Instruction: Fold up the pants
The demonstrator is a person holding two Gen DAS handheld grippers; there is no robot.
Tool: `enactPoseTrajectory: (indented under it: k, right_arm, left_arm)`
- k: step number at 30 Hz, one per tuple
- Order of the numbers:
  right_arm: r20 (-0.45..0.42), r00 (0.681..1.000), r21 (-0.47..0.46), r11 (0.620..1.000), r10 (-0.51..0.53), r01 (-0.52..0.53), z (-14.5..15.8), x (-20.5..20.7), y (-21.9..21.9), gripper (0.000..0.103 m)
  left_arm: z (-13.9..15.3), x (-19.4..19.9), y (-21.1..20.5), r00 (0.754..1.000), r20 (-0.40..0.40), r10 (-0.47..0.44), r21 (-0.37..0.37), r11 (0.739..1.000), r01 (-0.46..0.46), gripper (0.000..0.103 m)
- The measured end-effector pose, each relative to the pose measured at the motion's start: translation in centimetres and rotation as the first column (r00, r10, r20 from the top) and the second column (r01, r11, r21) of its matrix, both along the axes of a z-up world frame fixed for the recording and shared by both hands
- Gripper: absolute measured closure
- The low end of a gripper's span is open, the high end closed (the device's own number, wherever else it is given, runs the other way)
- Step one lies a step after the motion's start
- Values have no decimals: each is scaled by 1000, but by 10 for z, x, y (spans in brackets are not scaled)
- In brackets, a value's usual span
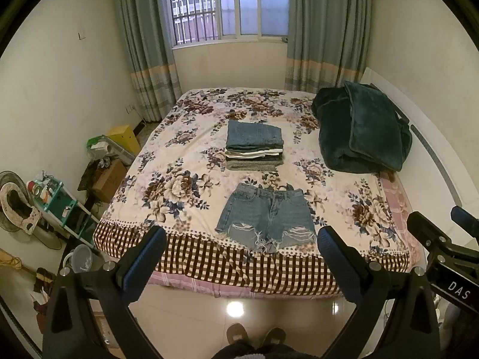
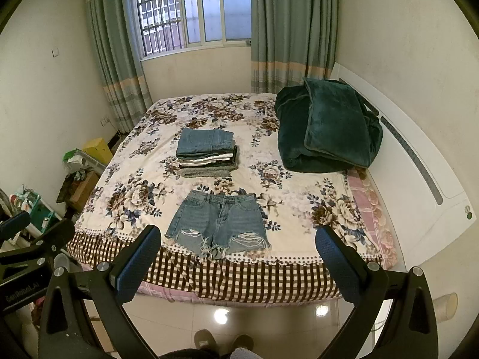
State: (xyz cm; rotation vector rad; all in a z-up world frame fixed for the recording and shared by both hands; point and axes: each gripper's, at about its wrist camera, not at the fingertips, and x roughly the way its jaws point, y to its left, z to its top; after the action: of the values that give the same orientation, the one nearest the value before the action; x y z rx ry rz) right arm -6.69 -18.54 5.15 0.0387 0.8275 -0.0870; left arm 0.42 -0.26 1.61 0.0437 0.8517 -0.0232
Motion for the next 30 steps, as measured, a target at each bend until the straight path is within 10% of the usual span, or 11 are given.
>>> enactPoseTrajectory:
  k: [30]
  right_arm:
    - [14,1000,12,1000,-1,1,9,9,9,0]
  left_arm:
    - [12,1,-4,1000,16,9,1,1000,-9,0]
